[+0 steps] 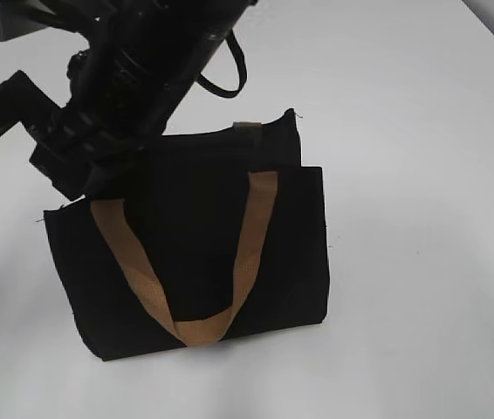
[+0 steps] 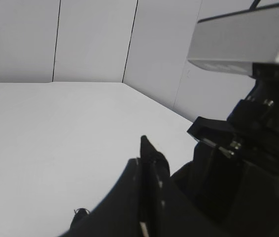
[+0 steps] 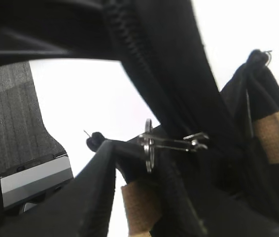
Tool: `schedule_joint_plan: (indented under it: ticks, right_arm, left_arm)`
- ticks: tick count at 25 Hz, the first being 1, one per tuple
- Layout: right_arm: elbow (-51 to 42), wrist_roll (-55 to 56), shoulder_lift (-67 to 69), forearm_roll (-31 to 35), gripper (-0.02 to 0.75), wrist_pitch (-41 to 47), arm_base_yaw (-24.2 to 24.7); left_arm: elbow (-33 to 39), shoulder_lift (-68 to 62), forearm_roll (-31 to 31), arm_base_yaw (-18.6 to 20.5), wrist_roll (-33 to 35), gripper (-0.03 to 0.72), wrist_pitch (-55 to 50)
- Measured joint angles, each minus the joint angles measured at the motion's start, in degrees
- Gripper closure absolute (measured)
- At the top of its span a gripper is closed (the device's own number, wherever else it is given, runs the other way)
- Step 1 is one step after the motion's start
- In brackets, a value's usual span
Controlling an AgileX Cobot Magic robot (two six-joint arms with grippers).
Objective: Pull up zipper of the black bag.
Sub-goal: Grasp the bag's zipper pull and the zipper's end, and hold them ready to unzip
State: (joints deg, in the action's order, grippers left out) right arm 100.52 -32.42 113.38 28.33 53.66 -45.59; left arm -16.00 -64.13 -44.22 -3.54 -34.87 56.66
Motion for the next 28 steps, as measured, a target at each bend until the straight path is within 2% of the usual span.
schedule_joint_plan:
  ticks: [3, 6, 10, 12, 13, 20, 28]
  right_arm:
    - [0.00, 1.77, 0.12, -0.23, 0.486, -1.01, 0.00]
    - [0.00, 3.50, 0.12, -2.01, 0.531, -1.59, 0.00]
    - [0.00, 4.34, 0.17, -3.09, 0.637, -1.90, 0.00]
    - [0.00, 4.34, 0.17, -3.45, 0.724, -1.90, 0.00]
    - [0.00, 4.34, 0.17, -3.60, 0.738, -1.90, 0.00]
    - [0.00, 3.76, 0.17, -5.98, 0.739, 2.09, 0.58]
    - [0.00, 3.61, -1.94, -7.78, 0.739, 8.48, 3.59]
  left_arm:
    - [0.00, 0.00, -0.11, 0.00, 0.00, 0.684, 0.00]
    - [0.00, 0.00, -0.43, 0.00, 0.00, 0.684, 0.02]
    - [0.00, 0.00, -0.86, 0.00, 0.00, 0.684, 0.20]
    - [0.00, 0.00, -1.11, 0.00, 0.00, 0.684, 0.38]
    - [0.00, 0.00, -1.16, 0.00, 0.00, 0.684, 0.38]
    - [0.00, 0.00, -1.29, 0.00, 0.00, 0.684, -0.19]
    - [-0.04, 0.00, -0.83, 0.00, 0.00, 0.684, -7.41]
